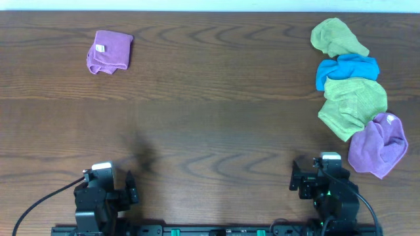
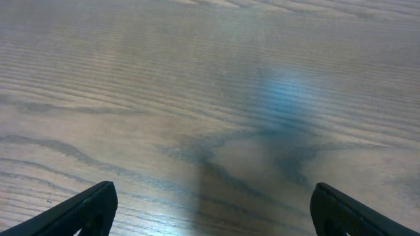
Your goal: Fold the cloth
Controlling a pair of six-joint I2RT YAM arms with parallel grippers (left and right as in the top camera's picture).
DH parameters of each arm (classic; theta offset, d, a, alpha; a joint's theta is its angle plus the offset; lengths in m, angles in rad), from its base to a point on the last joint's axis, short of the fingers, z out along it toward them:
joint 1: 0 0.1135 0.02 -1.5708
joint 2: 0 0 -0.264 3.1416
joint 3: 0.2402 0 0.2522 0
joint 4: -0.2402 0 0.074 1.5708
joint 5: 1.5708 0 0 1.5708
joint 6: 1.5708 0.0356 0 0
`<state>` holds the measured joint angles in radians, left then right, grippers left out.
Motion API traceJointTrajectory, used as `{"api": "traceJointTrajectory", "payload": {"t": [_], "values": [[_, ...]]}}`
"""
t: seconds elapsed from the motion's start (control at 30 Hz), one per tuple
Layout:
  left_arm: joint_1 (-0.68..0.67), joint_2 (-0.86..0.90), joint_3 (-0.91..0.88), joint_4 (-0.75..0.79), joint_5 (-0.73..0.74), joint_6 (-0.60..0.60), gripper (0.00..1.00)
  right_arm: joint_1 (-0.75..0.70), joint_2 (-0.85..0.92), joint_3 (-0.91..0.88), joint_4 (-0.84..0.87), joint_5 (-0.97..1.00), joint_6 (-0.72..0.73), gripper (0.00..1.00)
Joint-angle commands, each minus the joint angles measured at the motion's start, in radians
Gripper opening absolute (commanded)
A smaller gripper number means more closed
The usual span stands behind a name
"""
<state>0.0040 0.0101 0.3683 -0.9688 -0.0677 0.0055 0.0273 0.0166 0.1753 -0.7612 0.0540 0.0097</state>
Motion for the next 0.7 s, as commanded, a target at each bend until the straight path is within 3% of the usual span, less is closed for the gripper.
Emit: {"api": "traceJointTrajectory", "payload": {"t": [0.0,0.13,0.3,0.4,0.67], "values": [[-0.005,-0.006,-0.006,-0.007,-0.018,0.018,0.95,-0.007,-0.011,-0.008,0.001,0.01,-0.015,0.99],[-0.005,-0.006,-0.006,-0.007,-0.018,0.018,0.95,-0.007,-0.011,-0.008,0.01,0.085,-0.065,0.99],[-0.005,-0.006,-0.006,-0.007,-0.018,0.018,0.95,-0.007,0.085,0.026,0.15,0.103,-0.067,0.99],[-0.005,-0.006,-0.006,-0.007,-0.018,0.018,0.95,-0.007,0.291,0.127,0.264,0.103,-0.067,0.99],[-0.005,-0.006,-0.006,-0.007,-0.018,0.018,0.95,-0.007,0.864,0.637,0.243,0.103,-0.066,0.99]]}}
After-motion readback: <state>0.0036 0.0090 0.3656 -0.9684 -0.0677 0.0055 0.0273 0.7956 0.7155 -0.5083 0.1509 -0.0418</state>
